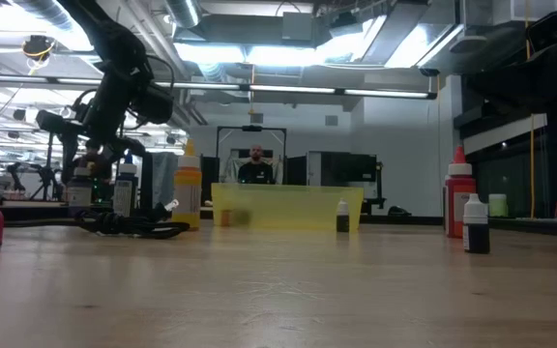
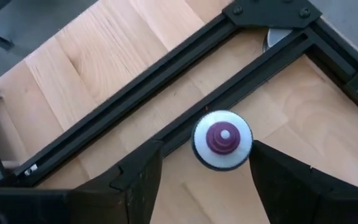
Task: Pick & Place food coloring
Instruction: Put the purple food coloring bottle into the yellow bin
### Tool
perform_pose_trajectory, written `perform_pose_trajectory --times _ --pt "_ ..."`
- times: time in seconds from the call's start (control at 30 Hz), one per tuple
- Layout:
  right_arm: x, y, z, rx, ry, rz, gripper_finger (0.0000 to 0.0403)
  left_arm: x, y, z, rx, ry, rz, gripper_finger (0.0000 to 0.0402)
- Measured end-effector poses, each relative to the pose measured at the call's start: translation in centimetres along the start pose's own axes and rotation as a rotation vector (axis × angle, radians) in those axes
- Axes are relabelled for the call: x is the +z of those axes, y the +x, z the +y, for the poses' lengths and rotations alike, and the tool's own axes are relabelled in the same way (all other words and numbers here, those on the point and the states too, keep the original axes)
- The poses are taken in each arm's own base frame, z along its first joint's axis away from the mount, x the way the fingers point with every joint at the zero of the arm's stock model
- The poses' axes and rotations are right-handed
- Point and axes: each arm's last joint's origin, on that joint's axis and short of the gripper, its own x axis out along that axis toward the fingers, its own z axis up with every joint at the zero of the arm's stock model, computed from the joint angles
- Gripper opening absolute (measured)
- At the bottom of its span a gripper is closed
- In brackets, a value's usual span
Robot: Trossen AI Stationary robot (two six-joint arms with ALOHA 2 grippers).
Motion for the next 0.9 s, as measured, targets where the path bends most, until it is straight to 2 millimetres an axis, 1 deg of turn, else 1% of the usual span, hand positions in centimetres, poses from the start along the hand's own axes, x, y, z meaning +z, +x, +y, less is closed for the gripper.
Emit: perform_pose_trajectory --times 0.37,0.7,0.9 --pt "0.00 0.00 0.00 0.000 0.000 0.000 0.0056 0.14 0.07 -0.48 -0.043 0.004 -0.013 0.0230" --pt "0.00 0.00 0.00 0.000 0.000 0.000 0.0056 0.18 0.06 -0.60 -0.053 -0.002 -0.023 0.0182" --pt "0.00 0.00 0.00 0.000 0.000 0.000 0.0056 0.18 0.06 -0.60 -0.053 -0.002 -0.025 0.0162"
